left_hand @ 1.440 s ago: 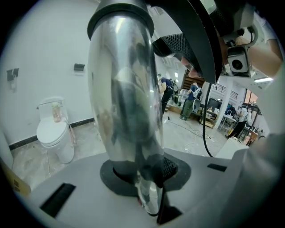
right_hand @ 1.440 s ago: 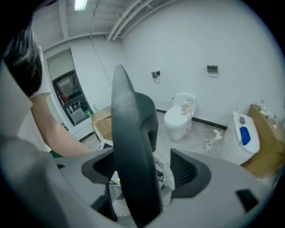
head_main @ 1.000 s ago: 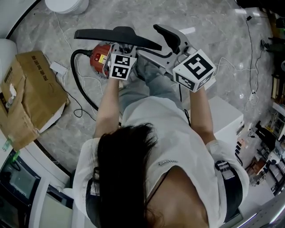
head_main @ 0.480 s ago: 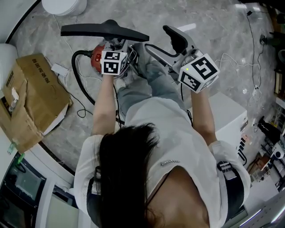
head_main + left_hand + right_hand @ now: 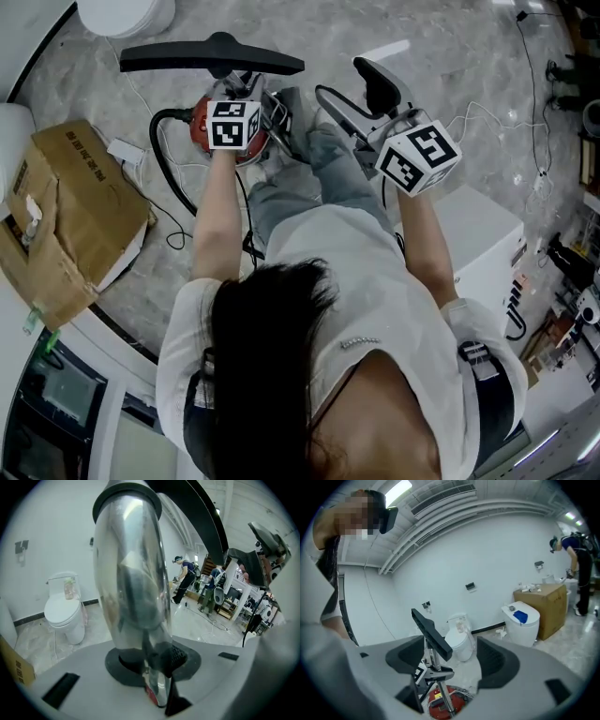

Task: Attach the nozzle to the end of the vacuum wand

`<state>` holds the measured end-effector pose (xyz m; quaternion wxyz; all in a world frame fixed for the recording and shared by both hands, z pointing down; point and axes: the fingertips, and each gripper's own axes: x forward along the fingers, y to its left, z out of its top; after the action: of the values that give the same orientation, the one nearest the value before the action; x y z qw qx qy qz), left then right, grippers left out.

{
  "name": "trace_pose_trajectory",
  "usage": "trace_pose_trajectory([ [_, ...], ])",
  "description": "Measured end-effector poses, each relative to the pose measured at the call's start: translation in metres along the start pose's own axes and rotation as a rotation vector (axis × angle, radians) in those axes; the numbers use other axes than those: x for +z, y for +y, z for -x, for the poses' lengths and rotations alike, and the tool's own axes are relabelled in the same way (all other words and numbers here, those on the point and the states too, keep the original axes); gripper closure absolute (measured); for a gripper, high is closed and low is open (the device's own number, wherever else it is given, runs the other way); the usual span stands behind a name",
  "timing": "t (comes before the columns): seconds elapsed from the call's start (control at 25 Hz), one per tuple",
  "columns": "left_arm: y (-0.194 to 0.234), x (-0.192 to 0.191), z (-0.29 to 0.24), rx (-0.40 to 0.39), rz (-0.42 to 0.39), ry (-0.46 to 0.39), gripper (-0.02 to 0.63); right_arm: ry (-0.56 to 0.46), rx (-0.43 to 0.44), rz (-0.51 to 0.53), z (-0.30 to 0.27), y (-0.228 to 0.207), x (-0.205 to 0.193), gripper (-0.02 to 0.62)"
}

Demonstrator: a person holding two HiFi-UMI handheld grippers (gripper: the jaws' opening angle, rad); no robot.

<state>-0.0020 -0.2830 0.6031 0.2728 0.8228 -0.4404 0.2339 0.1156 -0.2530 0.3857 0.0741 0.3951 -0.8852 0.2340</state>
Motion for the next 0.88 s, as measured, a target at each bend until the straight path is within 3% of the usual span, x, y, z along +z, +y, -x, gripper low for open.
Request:
trace_pose_trajectory([
  [0.32,-0.004,0.002,-0.006,0.008,0.002,-0.007,0.531,0.011,0.002,-0.026,0.004,-0.001,-0.012,0.235],
  [0.56,0.000,0.002,-0.007,-0.005,0.003,-0.008,0.531,0.004,-0.018,-0.136,0.002,-0.008,-0.029,0.235],
  [0.88,-0.001,0.005,-0.010,0.010,0.018,-0.025,0.531,0.054,-0.009,-0.138,0.005,-0.005,-0.050,0.235],
])
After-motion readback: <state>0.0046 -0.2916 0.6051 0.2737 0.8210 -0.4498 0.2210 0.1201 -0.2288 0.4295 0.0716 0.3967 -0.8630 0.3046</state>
